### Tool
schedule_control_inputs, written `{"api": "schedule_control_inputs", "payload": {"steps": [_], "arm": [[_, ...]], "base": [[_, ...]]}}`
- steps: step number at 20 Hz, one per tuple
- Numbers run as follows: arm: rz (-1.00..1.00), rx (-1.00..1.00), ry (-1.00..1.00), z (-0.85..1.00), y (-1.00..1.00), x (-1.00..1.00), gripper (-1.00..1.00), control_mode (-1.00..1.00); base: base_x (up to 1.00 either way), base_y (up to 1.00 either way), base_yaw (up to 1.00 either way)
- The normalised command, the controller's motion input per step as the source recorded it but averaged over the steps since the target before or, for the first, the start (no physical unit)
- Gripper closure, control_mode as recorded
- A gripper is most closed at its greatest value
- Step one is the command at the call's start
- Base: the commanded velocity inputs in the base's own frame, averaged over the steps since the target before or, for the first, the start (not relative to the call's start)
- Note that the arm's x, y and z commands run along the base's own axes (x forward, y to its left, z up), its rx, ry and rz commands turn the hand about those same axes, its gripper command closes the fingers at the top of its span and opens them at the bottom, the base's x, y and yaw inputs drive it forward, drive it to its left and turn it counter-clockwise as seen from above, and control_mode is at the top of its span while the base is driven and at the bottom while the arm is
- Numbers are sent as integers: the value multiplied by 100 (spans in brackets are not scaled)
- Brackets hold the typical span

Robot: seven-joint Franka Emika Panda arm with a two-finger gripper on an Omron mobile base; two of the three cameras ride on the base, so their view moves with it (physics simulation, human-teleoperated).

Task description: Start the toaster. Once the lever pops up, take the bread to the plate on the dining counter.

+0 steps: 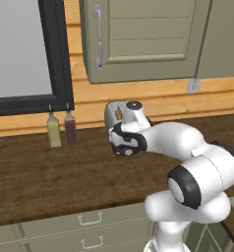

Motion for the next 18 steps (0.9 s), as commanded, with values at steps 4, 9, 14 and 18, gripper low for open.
{"api": "schedule_control_inputs", "payload": {"steps": [4, 9, 14, 18], "arm": [[0, 0, -3, 92, -2, -45, 100, -100], [0, 0, -2, 100, -5, -24, 100, -100], [0, -3, -25, 45, -7, -26, 100, -100], [0, -5, -14, 46, 0, 0, 100, -100]], "base": [[0, 0, 0], [0, 0, 0], [0, 0, 0], [0, 0, 0]]}}
